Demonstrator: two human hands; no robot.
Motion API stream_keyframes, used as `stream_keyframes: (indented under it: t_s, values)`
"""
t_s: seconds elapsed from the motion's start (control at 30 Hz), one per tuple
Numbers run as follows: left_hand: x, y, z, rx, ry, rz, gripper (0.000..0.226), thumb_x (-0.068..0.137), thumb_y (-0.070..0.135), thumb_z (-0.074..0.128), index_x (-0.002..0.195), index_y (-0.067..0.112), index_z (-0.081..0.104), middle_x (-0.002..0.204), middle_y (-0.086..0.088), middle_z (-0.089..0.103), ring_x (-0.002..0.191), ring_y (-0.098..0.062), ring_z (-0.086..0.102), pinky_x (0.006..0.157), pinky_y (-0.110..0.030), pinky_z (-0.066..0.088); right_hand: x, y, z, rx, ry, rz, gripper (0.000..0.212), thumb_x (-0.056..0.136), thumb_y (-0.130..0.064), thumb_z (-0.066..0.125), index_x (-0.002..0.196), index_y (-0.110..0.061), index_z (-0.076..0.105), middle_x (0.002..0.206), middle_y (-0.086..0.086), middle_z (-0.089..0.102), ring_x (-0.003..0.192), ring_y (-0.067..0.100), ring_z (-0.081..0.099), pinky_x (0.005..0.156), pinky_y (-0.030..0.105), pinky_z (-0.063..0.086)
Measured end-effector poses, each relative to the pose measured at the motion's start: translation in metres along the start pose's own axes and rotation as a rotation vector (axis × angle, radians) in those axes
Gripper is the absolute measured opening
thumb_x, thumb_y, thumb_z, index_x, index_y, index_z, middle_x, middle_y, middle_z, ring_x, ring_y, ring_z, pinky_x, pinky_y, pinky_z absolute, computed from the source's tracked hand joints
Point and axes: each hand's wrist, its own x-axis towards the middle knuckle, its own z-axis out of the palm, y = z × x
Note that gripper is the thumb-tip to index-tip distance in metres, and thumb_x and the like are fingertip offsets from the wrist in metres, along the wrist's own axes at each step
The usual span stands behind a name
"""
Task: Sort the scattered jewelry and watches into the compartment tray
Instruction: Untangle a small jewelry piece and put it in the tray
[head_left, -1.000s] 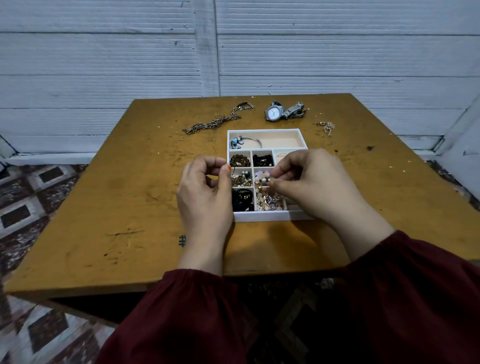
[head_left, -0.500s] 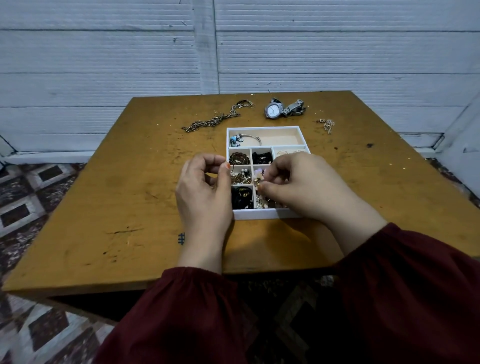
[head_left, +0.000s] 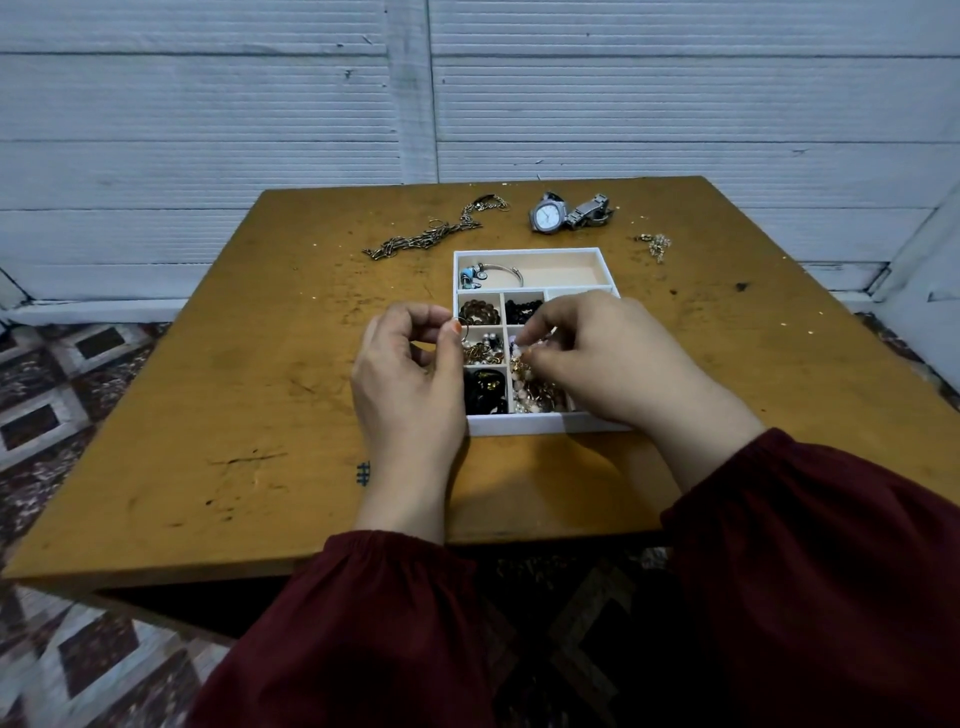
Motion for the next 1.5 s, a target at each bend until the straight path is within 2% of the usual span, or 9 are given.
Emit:
stream_keyframes:
  t_s: [0.2, 0.33, 0.43, 0.53, 0.7, 0.9, 1.1, 1.3, 1.5]
  values:
    - [0.0, -0.001, 0.001, -0.016, -0.002, -0.004, 0.011, 0.085, 0.016, 0.065, 0.084, 0.027, 0.062, 0.084, 0.001, 0.064, 0.069, -0.01, 0.056, 0.065, -0.024, 0.049, -0.007, 0.009, -0.001, 0.021, 0.069, -0.016, 0.014, 0.086, -0.03, 0.063, 0.083, -0.022, 0.074, 0.068, -0.007, 0.064, 0.078, 0.016, 0.059, 0.064, 0.026, 0.039]
    - [0.0, -0.001, 0.0, -0.016, -0.001, 0.0, 0.01, 0.085, 0.017, 0.065, 0.084, 0.026, 0.062, 0.084, 0.0, 0.064, 0.068, -0.011, 0.057, 0.064, -0.024, 0.048, -0.013, 0.017, 0.0, 0.033, 0.087, -0.016, 0.015, 0.085, -0.028, 0.063, 0.083, -0.023, 0.076, 0.06, -0.015, 0.052, 0.078, 0.017, 0.051, 0.066, 0.024, 0.032]
    - [0.0, -0.001, 0.0, -0.018, 0.006, 0.008, 0.01, 0.085, 0.017, 0.064, 0.084, 0.027, 0.062, 0.083, 0.001, 0.064, 0.068, -0.012, 0.058, 0.065, -0.03, 0.051, -0.016, 0.018, -0.002, 0.008, 0.088, -0.023, 0.012, 0.08, -0.027, 0.065, 0.085, -0.029, 0.076, 0.071, -0.014, 0.058, 0.09, 0.021, 0.055, 0.072, 0.027, 0.04]
    - [0.0, -0.001, 0.0, -0.015, 0.006, 0.004, 0.011, 0.085, 0.017, 0.064, 0.083, 0.028, 0.062, 0.083, 0.001, 0.064, 0.067, -0.012, 0.058, 0.065, -0.032, 0.052, -0.016, 0.018, -0.002, -0.012, 0.096, -0.026, 0.009, 0.078, -0.031, 0.07, 0.085, -0.032, 0.076, 0.087, -0.007, 0.065, 0.102, 0.024, 0.056, 0.086, 0.037, 0.048]
    - [0.0, -0.001, 0.0, -0.011, 0.009, 0.006, 0.012, 0.085, 0.018, 0.064, 0.083, 0.029, 0.061, 0.083, 0.002, 0.065, 0.068, -0.013, 0.058, 0.065, -0.033, 0.052, -0.018, 0.014, -0.001, -0.032, 0.094, -0.04, 0.007, 0.074, -0.034, 0.076, 0.081, -0.032, 0.075, 0.071, -0.019, 0.047, 0.102, 0.023, 0.052, 0.086, 0.037, 0.046]
    - [0.0, -0.001, 0.0, -0.012, 0.008, 0.012, 0.015, 0.085, 0.017, 0.064, 0.082, 0.031, 0.06, 0.083, 0.001, 0.064, 0.068, -0.012, 0.057, 0.065, -0.031, 0.052, -0.02, 0.014, -0.004, -0.168, 0.059, -0.042, 0.011, 0.081, -0.039, 0.069, 0.09, -0.035, 0.074, 0.091, -0.006, 0.057, 0.106, 0.025, 0.045, 0.085, 0.035, 0.038]
    - [0.0, 0.0, 0.0, -0.013, 0.008, 0.007, 0.012, 0.085, 0.017, 0.065, 0.083, 0.029, 0.061, 0.084, 0.002, 0.064, 0.069, -0.012, 0.058, 0.065, -0.031, 0.052, -0.021, 0.013, -0.006, -0.039, 0.032, -0.088, 0.019, 0.08, -0.035, 0.07, 0.099, -0.038, 0.069, 0.092, -0.008, 0.054, 0.105, 0.02, 0.044, 0.092, 0.037, 0.04]
    - [0.0, -0.002, 0.0, -0.022, 0.006, 0.005, 0.013, 0.084, 0.018, 0.064, 0.083, 0.03, 0.061, 0.084, 0.001, 0.064, 0.069, -0.012, 0.058, 0.066, -0.034, 0.053, -0.021, 0.008, -0.005, -0.145, -0.018, -0.112, 0.028, 0.082, -0.033, 0.07, 0.11, -0.035, 0.069, 0.098, -0.008, 0.062, 0.108, 0.022, 0.044, 0.093, 0.037, 0.039]
    - [0.001, -0.003, 0.001, -0.039, 0.0, -0.012, 0.015, 0.084, 0.019, 0.063, 0.08, 0.033, 0.059, 0.082, 0.0, 0.064, 0.065, -0.013, 0.057, 0.066, -0.037, 0.053, -0.015, 0.007, 0.001, -0.199, -0.011, -0.107, 0.03, 0.08, -0.032, 0.071, 0.109, -0.034, 0.068, 0.099, -0.008, 0.067, 0.105, 0.021, 0.049, 0.089, 0.032, 0.041]
